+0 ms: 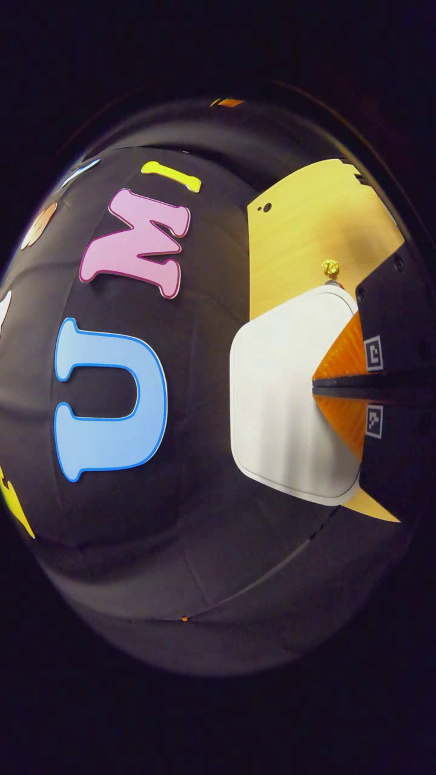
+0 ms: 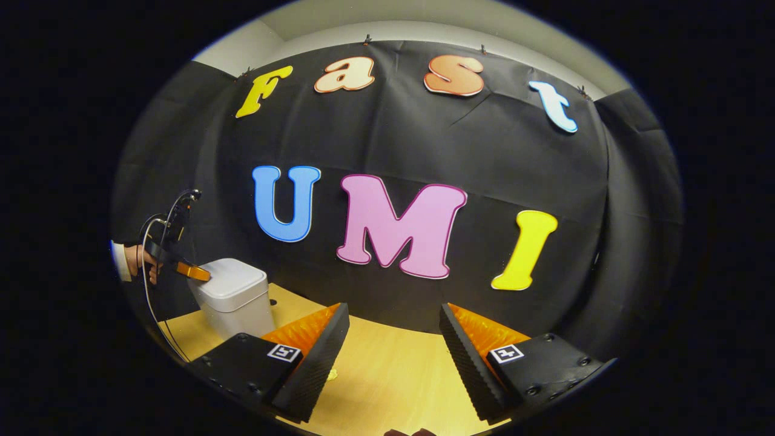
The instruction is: Press the lid of the desktop garbage bin to open it, pick up the crumpled paper on the desktop and throw it into the bin, then pick up the pop can on the desktop and drop it into the bin, and finally close the garbage bin lid.
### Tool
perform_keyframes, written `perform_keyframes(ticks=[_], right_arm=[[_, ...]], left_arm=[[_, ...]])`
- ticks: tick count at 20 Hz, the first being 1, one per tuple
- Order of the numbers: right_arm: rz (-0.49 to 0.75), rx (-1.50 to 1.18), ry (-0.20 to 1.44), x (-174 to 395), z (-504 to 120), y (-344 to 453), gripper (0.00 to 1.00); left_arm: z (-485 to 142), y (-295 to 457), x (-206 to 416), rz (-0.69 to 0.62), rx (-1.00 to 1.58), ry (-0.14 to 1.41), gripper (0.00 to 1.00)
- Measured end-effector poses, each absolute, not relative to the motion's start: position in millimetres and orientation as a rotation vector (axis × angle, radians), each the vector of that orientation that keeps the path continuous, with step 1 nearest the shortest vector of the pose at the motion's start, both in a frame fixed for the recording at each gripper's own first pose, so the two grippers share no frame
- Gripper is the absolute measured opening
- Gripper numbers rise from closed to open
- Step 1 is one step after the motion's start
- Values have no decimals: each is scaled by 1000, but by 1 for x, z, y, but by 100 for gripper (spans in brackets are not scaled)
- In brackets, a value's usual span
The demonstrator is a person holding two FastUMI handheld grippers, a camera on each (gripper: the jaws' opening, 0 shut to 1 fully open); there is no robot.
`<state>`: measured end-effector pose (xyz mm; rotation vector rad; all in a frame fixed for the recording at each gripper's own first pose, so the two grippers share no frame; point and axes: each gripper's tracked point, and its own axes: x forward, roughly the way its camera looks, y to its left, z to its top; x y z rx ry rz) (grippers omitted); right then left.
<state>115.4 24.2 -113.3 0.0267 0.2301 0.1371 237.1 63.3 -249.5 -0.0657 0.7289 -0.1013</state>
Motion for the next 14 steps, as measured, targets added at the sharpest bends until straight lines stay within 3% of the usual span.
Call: perform_keyframes(ticks=[6, 14], right_arm=[[277, 32, 293, 150, -151, 59, 97], [299, -15, 301, 152, -153, 93, 97]], left_arm=[[-235, 74, 244, -23, -31, 635, 7], [-178, 80, 262, -20, -45, 466, 6]])
